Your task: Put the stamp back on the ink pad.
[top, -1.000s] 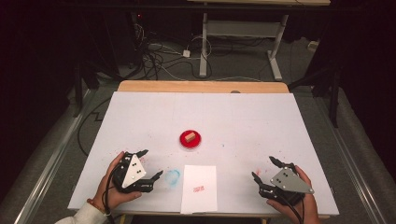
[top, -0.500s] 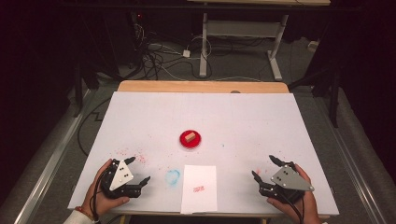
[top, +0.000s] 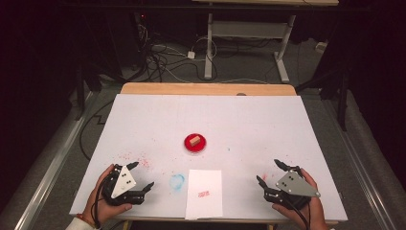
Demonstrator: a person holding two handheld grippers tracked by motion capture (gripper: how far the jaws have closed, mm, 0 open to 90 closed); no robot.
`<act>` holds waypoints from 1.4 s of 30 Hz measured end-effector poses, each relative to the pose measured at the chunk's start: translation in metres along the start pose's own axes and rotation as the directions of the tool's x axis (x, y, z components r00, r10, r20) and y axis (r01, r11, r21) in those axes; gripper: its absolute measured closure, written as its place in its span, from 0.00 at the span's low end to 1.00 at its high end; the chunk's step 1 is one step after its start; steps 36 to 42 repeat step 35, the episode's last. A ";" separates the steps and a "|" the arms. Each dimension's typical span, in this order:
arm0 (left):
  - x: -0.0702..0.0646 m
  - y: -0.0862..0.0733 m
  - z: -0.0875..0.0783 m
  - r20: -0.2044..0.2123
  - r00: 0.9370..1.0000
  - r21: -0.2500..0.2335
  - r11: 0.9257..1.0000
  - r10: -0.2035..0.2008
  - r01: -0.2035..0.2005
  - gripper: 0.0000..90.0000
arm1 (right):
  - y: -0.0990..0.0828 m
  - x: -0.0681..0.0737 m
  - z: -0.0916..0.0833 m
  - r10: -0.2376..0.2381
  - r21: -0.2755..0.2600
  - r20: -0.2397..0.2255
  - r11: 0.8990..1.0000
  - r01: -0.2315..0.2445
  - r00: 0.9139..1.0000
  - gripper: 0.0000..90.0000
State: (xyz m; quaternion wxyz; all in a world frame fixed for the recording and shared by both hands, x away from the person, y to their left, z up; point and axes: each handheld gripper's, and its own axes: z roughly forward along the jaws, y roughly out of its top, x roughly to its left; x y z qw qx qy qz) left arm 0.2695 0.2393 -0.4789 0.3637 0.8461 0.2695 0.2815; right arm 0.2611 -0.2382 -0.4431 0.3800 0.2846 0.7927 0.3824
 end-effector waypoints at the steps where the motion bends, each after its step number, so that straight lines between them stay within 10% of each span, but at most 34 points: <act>1: 0.000 0.000 0.000 -0.001 1.000 0.001 1.000 0.000 0.000 0.20 | 0.000 0.000 0.000 0.003 0.000 -0.001 1.000 -0.003 1.000 0.30; 42: 0.007 0.004 0.003 0.002 1.000 -0.018 0.999 -0.027 0.027 0.19 | -0.003 -0.003 -0.001 0.005 0.003 0.018 1.000 -0.005 1.000 0.29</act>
